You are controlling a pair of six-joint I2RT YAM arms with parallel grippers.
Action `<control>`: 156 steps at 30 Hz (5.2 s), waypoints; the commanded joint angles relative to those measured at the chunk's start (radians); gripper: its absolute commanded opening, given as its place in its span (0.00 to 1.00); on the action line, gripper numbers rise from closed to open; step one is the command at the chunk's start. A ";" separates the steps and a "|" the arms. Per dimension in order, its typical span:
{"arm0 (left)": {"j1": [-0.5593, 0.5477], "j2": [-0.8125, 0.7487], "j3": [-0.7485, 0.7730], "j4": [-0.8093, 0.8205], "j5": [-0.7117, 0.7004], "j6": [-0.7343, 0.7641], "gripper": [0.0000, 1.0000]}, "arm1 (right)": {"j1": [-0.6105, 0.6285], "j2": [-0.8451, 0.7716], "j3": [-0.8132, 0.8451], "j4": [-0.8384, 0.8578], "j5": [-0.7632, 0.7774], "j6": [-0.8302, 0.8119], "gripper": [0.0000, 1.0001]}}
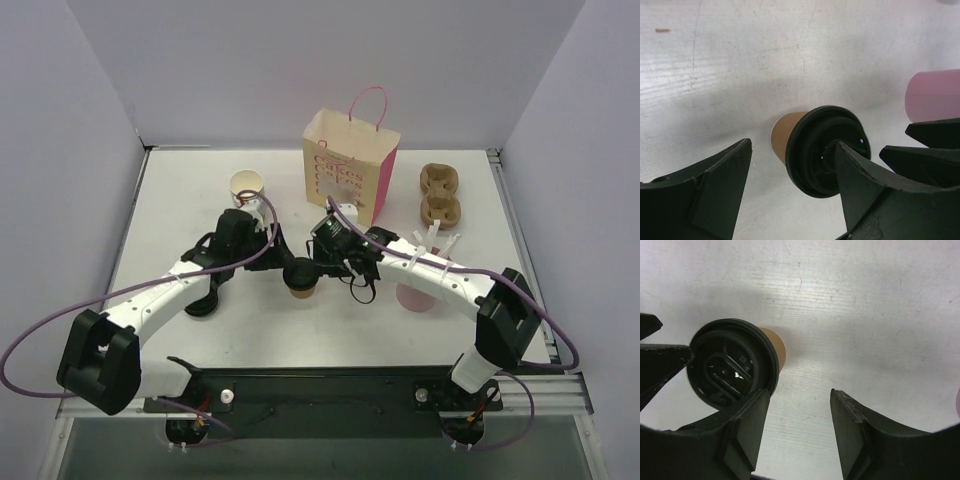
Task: Pack the takeout coffee
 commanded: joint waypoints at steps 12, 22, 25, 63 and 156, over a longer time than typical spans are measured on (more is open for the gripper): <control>0.102 -0.168 0.251 -0.297 -0.072 0.157 0.81 | 0.018 0.034 0.181 -0.127 -0.008 0.080 0.42; 0.107 -0.376 0.053 -0.359 -0.159 0.236 0.81 | 0.047 0.125 0.222 -0.124 -0.013 0.139 0.41; 0.097 -0.394 0.047 -0.368 -0.156 0.239 0.81 | 0.050 0.143 0.219 -0.124 -0.019 0.159 0.41; 0.039 -0.457 0.047 -0.376 -0.210 0.259 0.81 | -0.423 -0.107 0.288 -0.348 0.075 -0.311 0.00; -0.048 -0.411 0.432 -0.871 -0.294 -0.051 0.97 | -0.616 0.320 1.103 -0.313 -0.348 -0.044 0.00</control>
